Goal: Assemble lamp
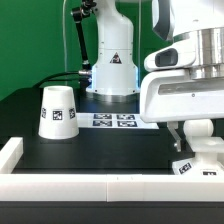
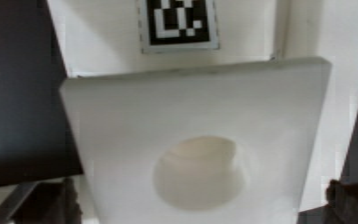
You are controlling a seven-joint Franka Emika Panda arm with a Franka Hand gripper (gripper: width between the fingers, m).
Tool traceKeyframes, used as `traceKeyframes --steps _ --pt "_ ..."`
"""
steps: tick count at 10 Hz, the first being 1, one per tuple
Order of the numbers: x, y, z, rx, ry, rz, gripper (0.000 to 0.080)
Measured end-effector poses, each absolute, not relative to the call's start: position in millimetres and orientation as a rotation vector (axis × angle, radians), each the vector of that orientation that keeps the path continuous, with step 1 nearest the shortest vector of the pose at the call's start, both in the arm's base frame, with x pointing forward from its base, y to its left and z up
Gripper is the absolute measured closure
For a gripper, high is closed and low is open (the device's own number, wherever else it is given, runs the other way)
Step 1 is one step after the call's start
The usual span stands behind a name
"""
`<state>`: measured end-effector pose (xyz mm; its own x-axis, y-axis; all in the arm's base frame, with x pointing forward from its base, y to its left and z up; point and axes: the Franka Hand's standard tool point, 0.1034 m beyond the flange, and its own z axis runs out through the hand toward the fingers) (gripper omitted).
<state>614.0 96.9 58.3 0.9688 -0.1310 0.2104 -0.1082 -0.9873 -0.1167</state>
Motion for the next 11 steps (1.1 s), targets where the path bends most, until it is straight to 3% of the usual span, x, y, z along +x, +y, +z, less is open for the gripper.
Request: traceKeyframes --steps 3,6,8,11 --pt "563 95 81.8 -3.001 0.299 -0.274 0.0101" --pt "524 115 78.1 -3.000 0.366 -0.209 0.0101" --pt "508 128 71.5 -3.007 0.365 -0.172 0.0101" --pt "511 125 71.8 -3.013 0.353 -0.160 0.0101"
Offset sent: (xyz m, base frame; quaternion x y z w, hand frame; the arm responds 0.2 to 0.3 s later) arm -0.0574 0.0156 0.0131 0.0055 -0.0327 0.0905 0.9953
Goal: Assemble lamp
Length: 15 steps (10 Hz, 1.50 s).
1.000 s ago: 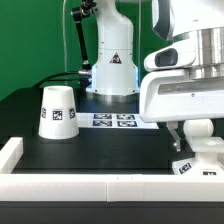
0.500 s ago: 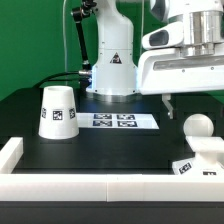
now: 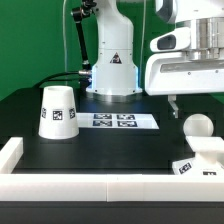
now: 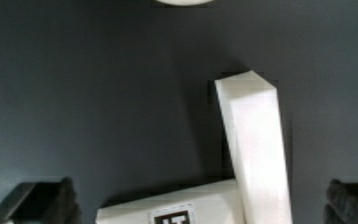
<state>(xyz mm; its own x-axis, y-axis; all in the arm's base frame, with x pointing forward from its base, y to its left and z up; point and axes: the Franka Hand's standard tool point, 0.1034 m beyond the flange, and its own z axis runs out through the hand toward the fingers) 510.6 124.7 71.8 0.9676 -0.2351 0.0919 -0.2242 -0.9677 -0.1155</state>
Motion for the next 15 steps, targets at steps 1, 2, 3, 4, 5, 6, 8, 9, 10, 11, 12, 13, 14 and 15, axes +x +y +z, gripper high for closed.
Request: traceKeyframes --steps 1,2,3,4,5,6,8,9,10,11,12,13,14,15 --pt "510 125 71.5 -3.013 0.353 -0.157 0.0101" --pt "505 120 69.3 -3.028 0.322 -0.053 0.0101" --pt "506 112 71.1 -3.022 0.315 0.082 0.0101" --pt "506 111 69.8 -3.020 0.296 0.154 0.0101" --pt "500 114 65.4 -3.015 0.276 0.210 0.0101" --pt "487 118 62.7 -3.009 0.273 0.327 0.0101" --pt "477 125 61.8 -2.981 0.321 0.540 0.0101" --pt "476 123 61.2 -2.965 0.309 0.628 0.0101" --pt "476 121 59.8 -2.949 0.312 0.697 0.0101" --pt "473 120 59.8 -2.922 0.310 0.807 0.0101" --pt "477 120 61.1 -2.898 0.302 0.873 0.0101" --pt "476 124 62.4 -2.862 0.288 0.968 0.0101" --pt "479 127 61.5 -2.817 0.260 1.015 0.0101" --pt "479 127 61.3 -2.782 0.272 1.065 0.0101"
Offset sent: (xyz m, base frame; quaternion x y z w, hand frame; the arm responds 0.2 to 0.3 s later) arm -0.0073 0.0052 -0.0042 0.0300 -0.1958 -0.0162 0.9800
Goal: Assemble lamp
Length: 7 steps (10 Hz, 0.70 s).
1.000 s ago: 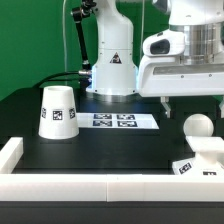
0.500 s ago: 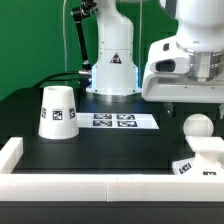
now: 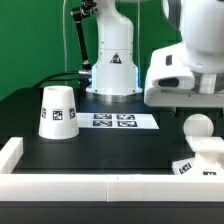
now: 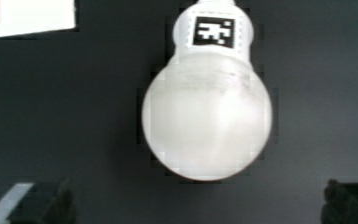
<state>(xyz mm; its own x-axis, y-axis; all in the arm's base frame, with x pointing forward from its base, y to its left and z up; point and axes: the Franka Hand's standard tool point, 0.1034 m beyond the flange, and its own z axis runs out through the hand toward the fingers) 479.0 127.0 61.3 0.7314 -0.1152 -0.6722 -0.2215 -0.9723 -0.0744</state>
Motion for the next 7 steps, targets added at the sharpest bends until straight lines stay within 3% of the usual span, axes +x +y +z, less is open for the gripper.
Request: traceKeyframes --steps 7 --pt "457 142 38.9 -2.796 0.306 1.097 0.0101"
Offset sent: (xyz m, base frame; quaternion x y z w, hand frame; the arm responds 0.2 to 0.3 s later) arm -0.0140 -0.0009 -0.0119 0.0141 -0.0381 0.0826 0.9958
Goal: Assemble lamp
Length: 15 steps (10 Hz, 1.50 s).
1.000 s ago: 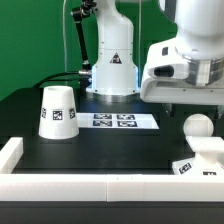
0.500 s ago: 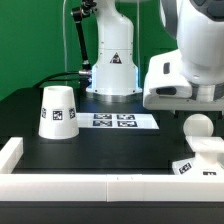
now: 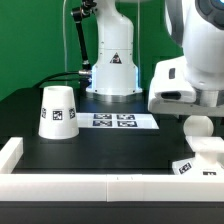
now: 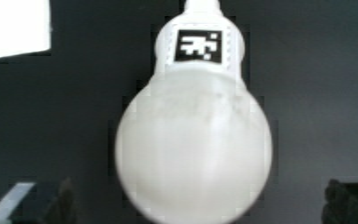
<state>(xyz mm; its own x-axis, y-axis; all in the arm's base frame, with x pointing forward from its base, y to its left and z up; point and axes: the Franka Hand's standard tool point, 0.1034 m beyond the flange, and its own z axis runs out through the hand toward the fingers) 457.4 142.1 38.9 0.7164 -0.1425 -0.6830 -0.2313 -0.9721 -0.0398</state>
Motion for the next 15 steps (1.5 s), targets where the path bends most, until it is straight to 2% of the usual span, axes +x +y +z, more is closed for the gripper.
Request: traceKeyframes --steps 9,13,14,15 --pt "430 145 19.8 -2.797 0.306 1.143 0.0101" --pt "429 143 16.3 -2.796 0.314 1.143 0.0101" --pt "430 143 16.6 -2.796 0.312 1.141 0.0196" --pt "431 142 16.7 -2.799 0.308 1.139 0.0222"
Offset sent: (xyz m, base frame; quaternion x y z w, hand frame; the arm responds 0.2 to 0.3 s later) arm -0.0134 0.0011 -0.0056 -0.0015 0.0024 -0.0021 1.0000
